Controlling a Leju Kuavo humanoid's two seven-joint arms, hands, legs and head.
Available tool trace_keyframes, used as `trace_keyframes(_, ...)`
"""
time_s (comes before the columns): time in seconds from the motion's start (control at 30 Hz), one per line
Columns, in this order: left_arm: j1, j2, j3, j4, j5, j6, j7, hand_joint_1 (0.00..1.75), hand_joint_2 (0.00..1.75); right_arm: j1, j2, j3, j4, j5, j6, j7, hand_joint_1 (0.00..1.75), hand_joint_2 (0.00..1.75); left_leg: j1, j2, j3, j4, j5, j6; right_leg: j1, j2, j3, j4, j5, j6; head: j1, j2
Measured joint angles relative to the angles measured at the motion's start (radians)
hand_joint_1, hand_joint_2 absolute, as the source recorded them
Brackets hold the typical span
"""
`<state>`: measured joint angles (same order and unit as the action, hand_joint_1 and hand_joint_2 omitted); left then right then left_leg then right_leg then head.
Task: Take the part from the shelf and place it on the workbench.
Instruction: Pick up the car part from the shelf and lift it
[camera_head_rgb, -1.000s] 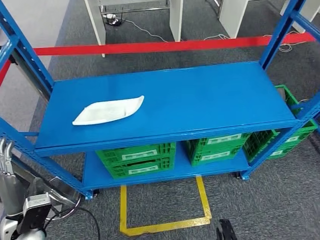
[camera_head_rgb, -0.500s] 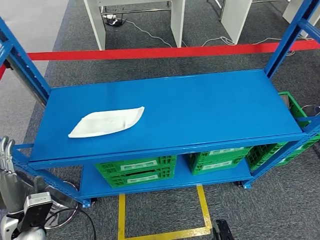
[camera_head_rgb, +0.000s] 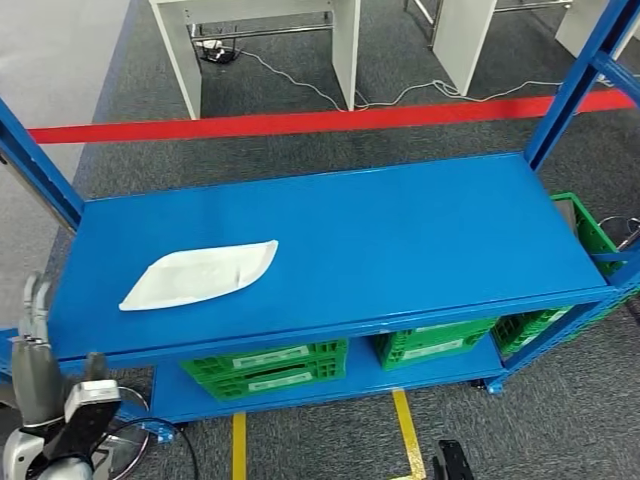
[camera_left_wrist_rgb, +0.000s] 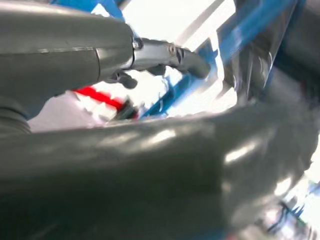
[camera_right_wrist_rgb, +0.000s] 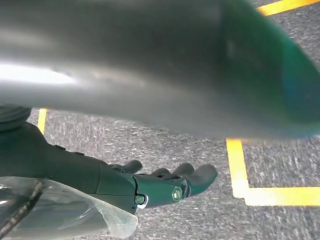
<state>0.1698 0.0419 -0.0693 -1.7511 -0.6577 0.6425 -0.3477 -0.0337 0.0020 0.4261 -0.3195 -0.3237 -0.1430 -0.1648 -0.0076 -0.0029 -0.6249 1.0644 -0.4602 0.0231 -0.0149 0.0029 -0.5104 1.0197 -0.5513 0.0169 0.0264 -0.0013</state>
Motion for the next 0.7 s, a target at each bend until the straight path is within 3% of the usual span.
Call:
trace_keyframes(0.07,-0.015,0.029,-0.037,0.009,-0.055,-0.02,0.048,0.0,0.0,-0.002,0.002,0.0,0.0,0.003,0.006,0.001,0.0,0.0,0.003,-0.001,0.009,-0.019,0.008,0.007,0.001,-0.002,0.003,-0.004,-0.01,0.012,-0.002,0.0)
trace_keyframes(0.13,-0.041,0.058,-0.074,0.023,-0.09,-0.039,0.086,0.0,0.0,-0.007,0.002,0.0,-0.001,0.009,0.009,0.002,0.0,0.0,0.008,-0.001,0.021,-0.035,0.008,0.014,0.002,-0.003,-0.016,0.038,-0.04,0.019,0.0,0.0)
trace_keyframes(0.2,-0.072,0.088,-0.107,0.044,-0.119,-0.062,0.111,0.0,0.0,-0.01,0.002,0.0,-0.001,0.014,0.015,0.004,0.0,0.0,0.008,-0.001,0.026,-0.038,0.005,0.02,0.002,-0.003,-0.086,0.157,-0.093,0.023,0.0,0.0)
trace_keyframes(0.23,-0.088,0.103,-0.121,0.058,-0.129,-0.075,0.119,0.0,0.0,-0.011,0.003,0.0,-0.001,0.016,0.018,0.006,0.0,0.0,0.007,-0.001,0.027,-0.038,0.003,0.023,0.002,-0.003,-0.127,0.22,-0.11,0.025,0.0,0.0)
trace_keyframes(0.27,-0.107,0.118,-0.135,0.074,-0.135,-0.089,0.125,0.0,0.0,-0.011,0.003,0.001,-0.001,0.019,0.021,0.007,0.0,0.0,0.005,-0.002,0.029,-0.037,0.0,0.025,0.003,-0.003,-0.159,0.259,-0.11,0.025,0.0,0.0)
trace_keyframes(0.3,-0.126,0.132,-0.146,0.09,-0.136,-0.102,0.128,0.0,0.0,-0.012,0.003,0.001,-0.001,0.021,0.023,0.009,0.0,0.0,0.003,-0.003,0.033,-0.037,-0.003,0.025,0.004,-0.003,-0.175,0.263,-0.089,0.023,0.0,0.0)
trace_keyframes(0.33,-0.144,0.143,-0.156,0.104,-0.133,-0.116,0.13,0.0,0.0,-0.013,0.003,0.001,-0.001,0.023,0.024,0.01,0.0,0.0,0.001,-0.004,0.039,-0.037,-0.007,0.025,0.005,-0.003,-0.17,0.226,-0.048,0.019,0.001,0.0)
trace_keyframes(0.4,-0.179,0.161,-0.173,0.127,-0.124,-0.139,0.132,0.0,0.0,-0.017,0.002,0.001,-0.001,0.024,0.026,0.011,0.0,0.0,-0.003,-0.005,0.051,-0.036,-0.017,0.021,0.009,-0.003,-0.125,0.097,0.041,0.005,0.0,0.0)
trace_keyframes(0.43,-0.194,0.168,-0.18,0.138,-0.121,-0.148,0.132,0.0,0.0,-0.019,0.002,0.001,-0.001,0.024,0.027,0.011,0.0,0.0,-0.005,-0.005,0.054,-0.035,-0.021,0.018,0.012,-0.004,-0.103,0.045,0.066,-0.001,-0.001,0.0)
trace_keyframes(0.47,-0.207,0.174,-0.186,0.147,-0.119,-0.154,0.132,0.0,0.44,-0.02,0.001,0.001,-0.001,0.024,0.029,0.011,0.0,0.0,-0.006,-0.005,0.055,-0.034,-0.024,0.015,0.014,-0.003,-0.09,0.016,0.077,-0.006,-0.002,0.0)
trace_keyframes(0.57,-0.232,0.189,-0.205,0.167,-0.115,-0.181,0.133,0.0,1.75,-0.02,0.004,0.002,-0.002,0.027,0.035,0.013,0.0,0.0,-0.004,-0.004,0.054,-0.033,-0.028,0.002,0.014,-0.002,-0.082,-0.001,0.078,-0.016,-0.001,0.0)
trace_keyframes(0.63,-0.248,0.198,-0.219,0.181,-0.106,-0.209,0.134,0.0,1.75,-0.021,0.007,0.002,-0.002,0.029,0.039,0.014,0.0,0.0,-0.002,-0.003,0.042,0.002,-0.055,-0.01,0.008,-0.003,-0.075,-0.011,0.081,-0.024,-0.005,0.0)
trace_keyframes(0.7,-0.264,0.206,-0.234,0.199,-0.097,-0.239,0.134,0.0,1.75,-0.022,0.008,0.001,-0.002,0.03,0.042,0.014,0.0,0.0,0.005,-0.003,-0.008,0.11,-0.111,-0.023,0.004,-0.004,-0.07,-0.015,0.081,-0.028,-0.01,0.0)
